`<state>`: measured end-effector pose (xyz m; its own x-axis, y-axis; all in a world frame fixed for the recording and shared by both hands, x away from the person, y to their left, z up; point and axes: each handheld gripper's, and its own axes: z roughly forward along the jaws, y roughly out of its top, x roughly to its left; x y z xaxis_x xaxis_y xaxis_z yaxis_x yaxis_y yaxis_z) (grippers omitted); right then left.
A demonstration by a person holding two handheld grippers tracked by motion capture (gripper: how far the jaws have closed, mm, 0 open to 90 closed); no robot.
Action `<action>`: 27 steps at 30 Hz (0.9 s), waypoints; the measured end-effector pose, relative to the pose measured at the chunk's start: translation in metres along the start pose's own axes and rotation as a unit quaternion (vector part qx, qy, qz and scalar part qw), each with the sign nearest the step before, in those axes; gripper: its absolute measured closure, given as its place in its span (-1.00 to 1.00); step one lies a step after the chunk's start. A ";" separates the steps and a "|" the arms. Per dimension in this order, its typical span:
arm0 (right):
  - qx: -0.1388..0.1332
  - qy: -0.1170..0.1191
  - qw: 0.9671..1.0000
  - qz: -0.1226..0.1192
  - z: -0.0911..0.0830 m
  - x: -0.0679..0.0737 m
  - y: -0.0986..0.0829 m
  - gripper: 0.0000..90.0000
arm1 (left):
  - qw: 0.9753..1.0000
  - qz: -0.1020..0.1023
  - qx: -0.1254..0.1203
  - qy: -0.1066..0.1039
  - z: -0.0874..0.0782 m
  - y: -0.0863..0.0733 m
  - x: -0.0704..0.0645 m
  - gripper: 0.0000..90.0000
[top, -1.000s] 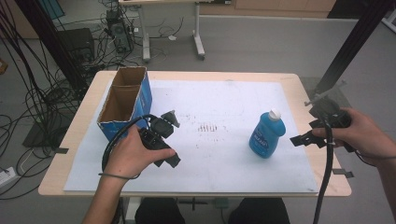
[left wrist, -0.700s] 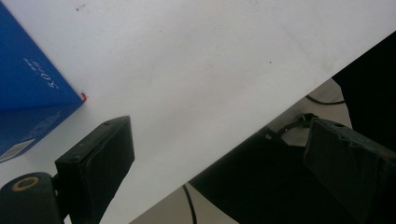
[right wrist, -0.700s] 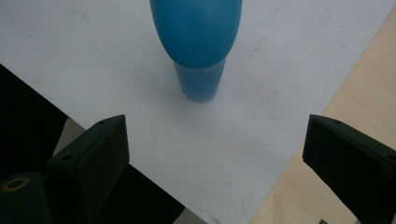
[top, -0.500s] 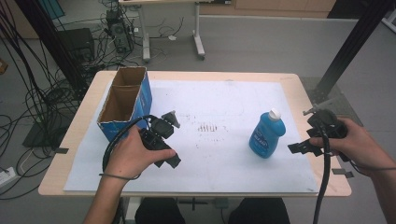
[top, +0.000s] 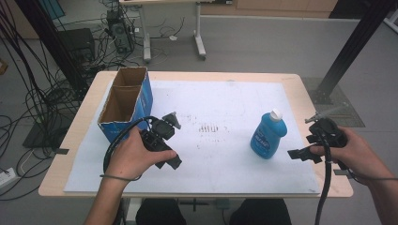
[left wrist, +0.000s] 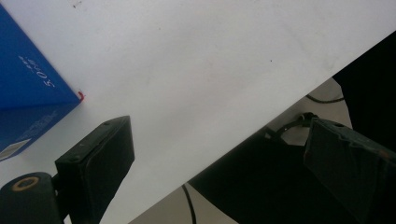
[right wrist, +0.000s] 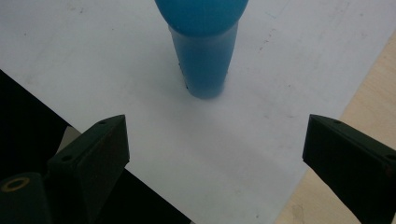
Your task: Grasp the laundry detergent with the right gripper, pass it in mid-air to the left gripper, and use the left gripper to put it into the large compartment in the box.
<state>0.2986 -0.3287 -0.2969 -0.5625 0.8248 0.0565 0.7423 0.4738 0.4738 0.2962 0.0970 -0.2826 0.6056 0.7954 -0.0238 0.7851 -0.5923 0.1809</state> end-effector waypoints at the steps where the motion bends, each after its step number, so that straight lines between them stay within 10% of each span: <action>1: -0.003 0.000 1.000 0.001 0.001 0.000 -0.001 -0.84 | 1.000 0.000 0.000 0.001 0.000 0.000 0.000 -0.80; 27: -0.029 0.008 1.000 0.005 0.027 0.002 -0.024 -0.88 | 1.000 -0.001 0.000 -0.005 0.004 0.000 -0.001 -0.80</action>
<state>0.2899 -0.3302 -0.3322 -0.5618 0.8239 0.0744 0.7255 0.4474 0.5229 0.2960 0.0956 -0.2867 0.6054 0.7952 -0.0341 0.7862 -0.5908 0.1811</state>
